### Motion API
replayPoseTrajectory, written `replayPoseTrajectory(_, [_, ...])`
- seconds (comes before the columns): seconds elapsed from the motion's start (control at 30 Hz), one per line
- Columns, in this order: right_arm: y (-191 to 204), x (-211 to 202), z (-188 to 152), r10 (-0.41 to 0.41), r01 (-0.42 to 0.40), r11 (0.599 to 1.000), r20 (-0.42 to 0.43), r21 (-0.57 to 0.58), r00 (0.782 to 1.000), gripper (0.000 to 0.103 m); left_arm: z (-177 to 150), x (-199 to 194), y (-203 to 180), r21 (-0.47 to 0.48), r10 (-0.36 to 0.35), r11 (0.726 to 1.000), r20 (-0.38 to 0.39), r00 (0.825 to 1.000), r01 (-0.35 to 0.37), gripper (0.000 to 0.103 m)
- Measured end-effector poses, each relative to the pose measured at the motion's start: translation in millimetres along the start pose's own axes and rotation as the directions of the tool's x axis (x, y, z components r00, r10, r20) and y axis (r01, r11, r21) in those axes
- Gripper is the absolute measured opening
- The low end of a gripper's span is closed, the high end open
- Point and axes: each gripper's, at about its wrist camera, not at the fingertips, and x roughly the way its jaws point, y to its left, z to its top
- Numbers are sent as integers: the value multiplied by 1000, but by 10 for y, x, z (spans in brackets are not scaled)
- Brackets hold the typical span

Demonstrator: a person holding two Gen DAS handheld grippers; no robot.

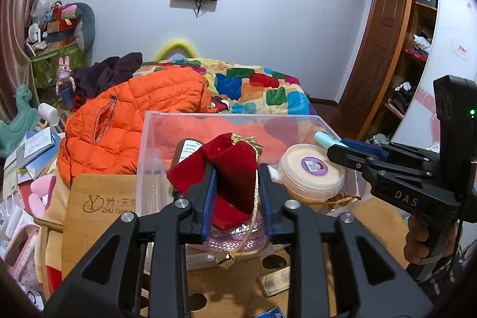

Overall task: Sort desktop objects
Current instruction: 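Carry the roll-on bottle over the box with right tool while left carries pouch, then open the right tool to drop the roll-on while left tool releases the pouch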

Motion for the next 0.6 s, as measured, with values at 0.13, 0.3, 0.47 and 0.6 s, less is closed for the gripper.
replayPoseTrajectory(0.13, [77, 32, 29, 12, -13, 999, -18, -39, 1000, 27, 9, 11, -45, 7, -3, 1000, -1, 1000, 3, 52])
replayPoseTrajectory(0.3, [169, 27, 43, -1, 1, 998, 1, -66, 1000, 41, -1, -6, -100, 30, 26, 999, 7, 1000, -26, 57])
replayPoseTrajectory(0.47, [169, -111, 39, -39, 42, 997, 50, -59, 998, 59, 19, -85, -82, 19, 8, 1000, 21, 1000, -9, 59])
replayPoseTrajectory(0.6, [133, -266, 70, -39, 42, 998, 83, -39, 996, 59, 32, -150, -89, 15, 0, 1000, 35, 999, -1, 62])
